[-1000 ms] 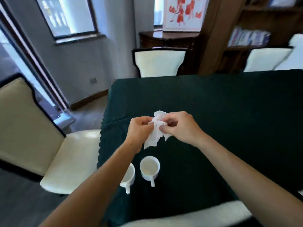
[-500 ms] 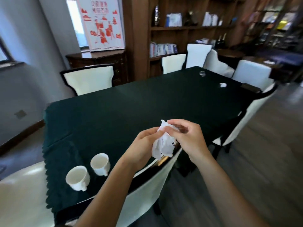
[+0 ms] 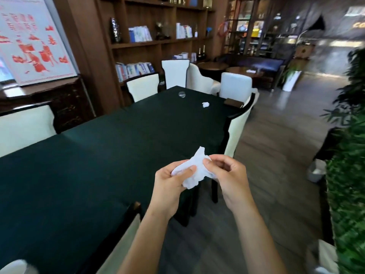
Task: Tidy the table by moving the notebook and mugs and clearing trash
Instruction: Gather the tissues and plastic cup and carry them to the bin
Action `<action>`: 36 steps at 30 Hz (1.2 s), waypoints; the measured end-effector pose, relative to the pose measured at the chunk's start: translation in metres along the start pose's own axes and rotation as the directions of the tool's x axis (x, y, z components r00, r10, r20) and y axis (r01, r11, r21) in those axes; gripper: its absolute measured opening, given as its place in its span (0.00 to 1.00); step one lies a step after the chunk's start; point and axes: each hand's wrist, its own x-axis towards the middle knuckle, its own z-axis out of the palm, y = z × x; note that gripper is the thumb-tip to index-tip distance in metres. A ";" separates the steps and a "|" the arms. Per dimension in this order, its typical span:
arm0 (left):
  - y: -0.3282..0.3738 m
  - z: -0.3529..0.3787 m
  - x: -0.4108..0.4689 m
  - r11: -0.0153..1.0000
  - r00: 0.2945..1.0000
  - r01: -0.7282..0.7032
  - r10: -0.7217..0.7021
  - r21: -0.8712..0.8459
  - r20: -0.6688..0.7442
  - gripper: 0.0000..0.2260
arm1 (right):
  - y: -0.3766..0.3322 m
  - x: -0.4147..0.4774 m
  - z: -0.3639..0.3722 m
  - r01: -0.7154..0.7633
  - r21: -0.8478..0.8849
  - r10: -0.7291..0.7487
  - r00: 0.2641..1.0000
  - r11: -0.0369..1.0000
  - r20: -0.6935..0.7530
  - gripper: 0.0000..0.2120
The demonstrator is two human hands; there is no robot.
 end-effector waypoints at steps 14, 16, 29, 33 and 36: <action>-0.092 0.161 0.173 0.990 0.975 0.113 -0.127 -0.085 -0.182 0.08 | 0.016 0.178 -0.194 -0.098 0.031 0.102 0.978 0.995 -0.183 0.04; -0.105 0.172 0.192 0.987 0.967 0.143 -0.154 -0.068 -0.205 0.07 | 0.019 0.194 -0.215 -0.117 0.045 0.124 0.965 0.992 -0.230 0.04; -0.171 0.247 0.403 0.978 0.972 0.201 -0.207 -0.061 -0.115 0.07 | 0.028 0.377 -0.326 -0.121 0.105 0.155 0.895 0.987 -0.419 0.09; -0.175 0.275 0.485 0.979 0.971 0.204 -0.202 0.000 -0.128 0.11 | 0.024 0.449 -0.346 -0.122 0.120 0.163 0.884 0.985 -0.438 0.07; -0.173 0.300 0.540 0.986 0.980 0.168 -0.165 0.013 -0.112 0.12 | 0.023 0.492 -0.362 -0.119 0.127 0.164 0.875 0.985 -0.456 0.06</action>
